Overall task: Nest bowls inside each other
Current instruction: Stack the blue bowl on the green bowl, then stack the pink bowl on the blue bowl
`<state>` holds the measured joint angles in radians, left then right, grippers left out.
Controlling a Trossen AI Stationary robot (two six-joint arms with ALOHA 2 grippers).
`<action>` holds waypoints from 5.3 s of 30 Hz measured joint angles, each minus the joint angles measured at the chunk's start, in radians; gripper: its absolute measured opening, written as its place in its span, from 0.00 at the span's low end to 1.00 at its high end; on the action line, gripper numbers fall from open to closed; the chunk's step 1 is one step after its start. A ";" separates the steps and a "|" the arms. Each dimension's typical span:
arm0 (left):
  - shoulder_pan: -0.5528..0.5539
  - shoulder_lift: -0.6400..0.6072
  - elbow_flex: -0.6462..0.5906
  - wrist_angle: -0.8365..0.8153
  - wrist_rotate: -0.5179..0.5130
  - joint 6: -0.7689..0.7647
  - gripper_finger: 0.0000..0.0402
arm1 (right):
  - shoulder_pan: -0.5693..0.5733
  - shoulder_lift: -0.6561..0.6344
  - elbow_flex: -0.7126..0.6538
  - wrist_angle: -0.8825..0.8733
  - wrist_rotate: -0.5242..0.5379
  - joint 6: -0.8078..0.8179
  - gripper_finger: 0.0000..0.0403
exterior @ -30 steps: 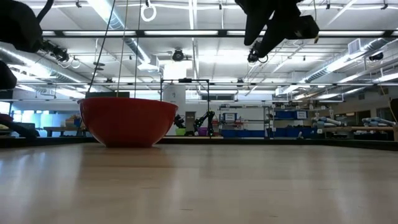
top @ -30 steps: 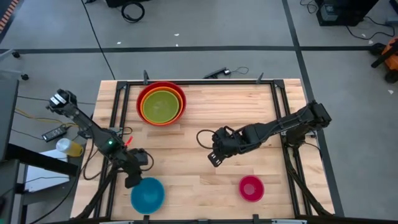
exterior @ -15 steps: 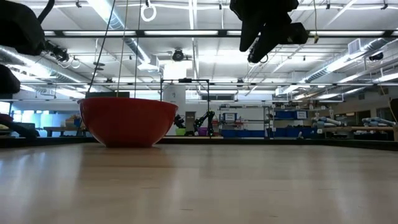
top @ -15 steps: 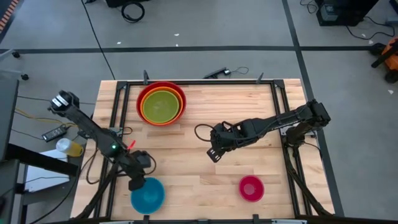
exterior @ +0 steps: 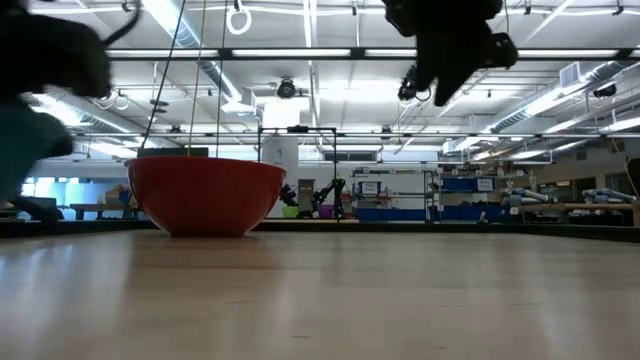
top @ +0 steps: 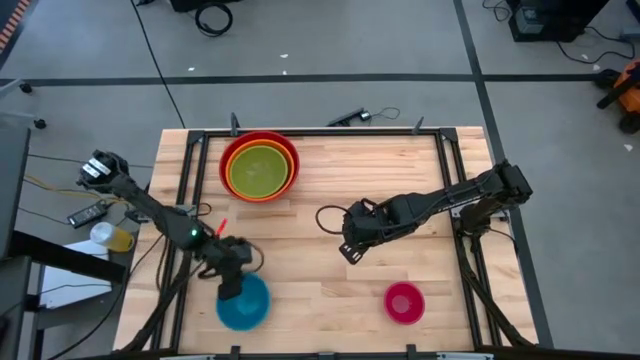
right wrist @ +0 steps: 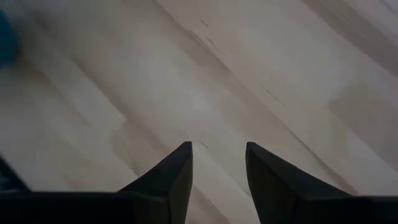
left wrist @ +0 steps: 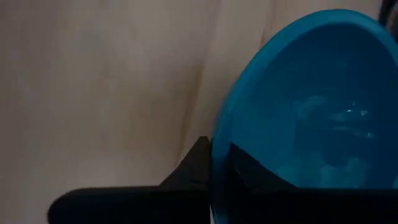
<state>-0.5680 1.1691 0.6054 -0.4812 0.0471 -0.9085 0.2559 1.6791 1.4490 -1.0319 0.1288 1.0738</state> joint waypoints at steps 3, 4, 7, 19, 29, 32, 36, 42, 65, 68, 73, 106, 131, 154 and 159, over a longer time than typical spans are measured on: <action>0.129 -0.052 0.042 -0.082 -0.001 0.090 0.04 | 0.011 -0.014 0.000 -0.076 0.000 0.028 0.36; 0.181 -0.065 0.066 -0.118 0.000 0.122 0.03 | 0.013 -0.021 0.000 -0.101 0.000 0.031 0.35; 0.358 -0.109 0.159 -0.259 -0.014 0.238 0.03 | 0.019 -0.041 0.000 -0.156 0.017 0.037 0.34; 1.135 -0.077 0.445 -0.463 -0.091 0.717 0.04 | -0.011 -0.153 -0.074 -0.232 0.116 0.027 0.34; 1.371 0.107 0.356 -0.353 0.033 0.846 0.07 | 0.047 -0.307 -0.281 -0.159 0.040 0.213 0.34; 1.379 0.147 0.356 -0.305 -0.007 0.844 0.12 | 0.071 -0.334 -0.305 -0.159 0.001 0.242 0.34; 1.379 0.176 0.356 -0.286 -0.026 0.846 0.21 | 0.112 -0.344 -0.314 -0.159 -0.077 0.251 0.35; 1.380 0.152 0.387 -0.343 -0.032 0.849 0.37 | 0.204 -0.332 -0.314 -0.105 -0.162 0.234 0.36; 1.360 0.090 0.391 -0.419 -0.024 0.944 0.47 | 0.352 0.014 -0.314 0.009 -0.261 0.215 0.50; 1.360 0.113 0.362 -0.403 -0.023 0.941 0.45 | 0.352 0.032 -0.314 0.017 -0.262 0.217 0.44; 1.355 0.126 0.353 -0.375 -0.023 0.923 0.45 | 0.341 0.032 -0.314 0.022 -0.266 0.209 0.28; 1.298 -0.234 0.588 -0.699 0.059 0.635 0.45 | -0.449 0.003 0.028 0.352 -0.114 -0.546 0.11; 0.975 -0.273 0.583 -0.502 -0.066 0.394 0.45 | -0.288 0.004 -0.456 0.599 -0.408 -0.352 0.41; 0.953 -0.273 0.583 -0.503 -0.102 0.502 0.45 | -0.321 0.004 -0.468 0.709 -0.351 -0.261 0.26; 0.953 -0.273 0.583 -0.503 -0.129 0.515 0.45 | -0.319 0.004 -0.468 0.709 -0.298 -0.242 0.41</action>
<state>0.3847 0.8963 1.1885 -0.9840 -0.0816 -0.3936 -0.0633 1.6833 0.9810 -0.3229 -0.1688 0.8317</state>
